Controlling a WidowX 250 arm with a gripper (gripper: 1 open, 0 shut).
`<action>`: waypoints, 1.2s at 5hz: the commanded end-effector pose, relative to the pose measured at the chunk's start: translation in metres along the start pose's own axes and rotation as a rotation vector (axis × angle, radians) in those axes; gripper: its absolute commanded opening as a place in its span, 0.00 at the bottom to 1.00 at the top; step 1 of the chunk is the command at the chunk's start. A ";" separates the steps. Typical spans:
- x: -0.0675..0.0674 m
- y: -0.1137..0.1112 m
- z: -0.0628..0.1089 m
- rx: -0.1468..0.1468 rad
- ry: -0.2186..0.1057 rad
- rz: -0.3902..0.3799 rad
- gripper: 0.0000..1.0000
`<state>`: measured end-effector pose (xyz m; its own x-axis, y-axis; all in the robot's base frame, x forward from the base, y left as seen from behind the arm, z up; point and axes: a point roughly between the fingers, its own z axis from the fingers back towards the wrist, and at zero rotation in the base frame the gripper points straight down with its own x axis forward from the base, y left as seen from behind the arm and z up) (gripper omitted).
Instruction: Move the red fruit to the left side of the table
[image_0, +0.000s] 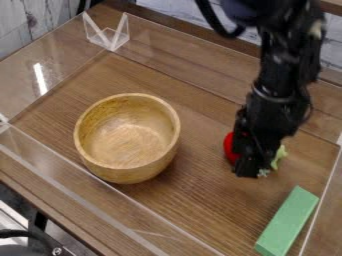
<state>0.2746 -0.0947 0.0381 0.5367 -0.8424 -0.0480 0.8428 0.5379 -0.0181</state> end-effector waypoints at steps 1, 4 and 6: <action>0.006 0.015 0.007 0.063 -0.048 -0.042 0.00; 0.003 0.029 0.013 0.117 -0.082 -0.164 0.00; -0.013 0.026 0.009 0.132 -0.083 -0.121 1.00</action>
<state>0.2826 -0.0708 0.0319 0.4242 -0.9056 -0.0035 0.9035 0.4230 0.0690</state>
